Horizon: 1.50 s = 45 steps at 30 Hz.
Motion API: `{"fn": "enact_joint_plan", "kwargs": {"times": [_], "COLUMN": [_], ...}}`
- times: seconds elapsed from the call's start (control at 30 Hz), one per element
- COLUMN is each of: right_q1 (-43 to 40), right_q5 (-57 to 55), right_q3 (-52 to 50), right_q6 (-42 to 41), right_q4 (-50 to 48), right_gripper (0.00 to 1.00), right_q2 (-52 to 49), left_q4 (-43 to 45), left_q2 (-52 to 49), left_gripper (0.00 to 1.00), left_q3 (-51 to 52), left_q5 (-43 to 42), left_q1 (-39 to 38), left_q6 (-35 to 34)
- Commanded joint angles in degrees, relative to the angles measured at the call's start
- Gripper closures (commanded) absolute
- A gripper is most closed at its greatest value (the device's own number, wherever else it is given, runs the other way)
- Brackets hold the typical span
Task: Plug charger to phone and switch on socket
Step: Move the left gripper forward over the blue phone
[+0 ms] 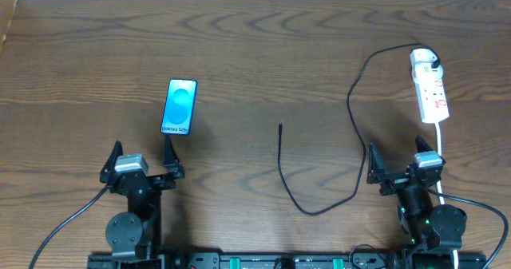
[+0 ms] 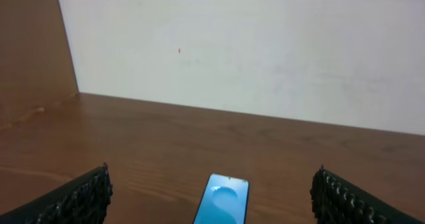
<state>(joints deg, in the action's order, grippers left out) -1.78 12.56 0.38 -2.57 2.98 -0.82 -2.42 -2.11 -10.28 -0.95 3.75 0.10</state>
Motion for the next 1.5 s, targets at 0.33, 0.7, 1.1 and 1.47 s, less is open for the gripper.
{"fn": "enact_joint_plan", "kwargs": {"times": [0.33, 0.7, 1.1, 1.47], "right_q1": [0.7, 0.7, 0.7, 0.7], "right_q5": [-0.6, -0.6, -0.6, -0.6], "right_q3": [-0.1, -0.1, -0.1, -0.1], "right_q6": [-0.2, -0.2, -0.2, -0.2], "right_q4": [0.4, 0.4, 0.4, 0.4], "right_gripper": [0.01, 0.01, 0.01, 0.01], "right_q2": [0.5, 0.5, 0.5, 0.5], "left_q4": [-2.0, -17.4, -38.6, -55.0], "left_q2": [-22.4, -43.4, -62.5, -77.4], "left_gripper": [0.05, 0.05, 0.05, 0.05], "left_q3": [-19.7, -41.5, -62.7, -78.5], "left_q5": [-1.3, -4.6, -4.7, -4.7], "left_q1": [0.3, 0.3, 0.3, 0.3], "left_q6": [0.9, 0.7, -0.1, -0.4]}}
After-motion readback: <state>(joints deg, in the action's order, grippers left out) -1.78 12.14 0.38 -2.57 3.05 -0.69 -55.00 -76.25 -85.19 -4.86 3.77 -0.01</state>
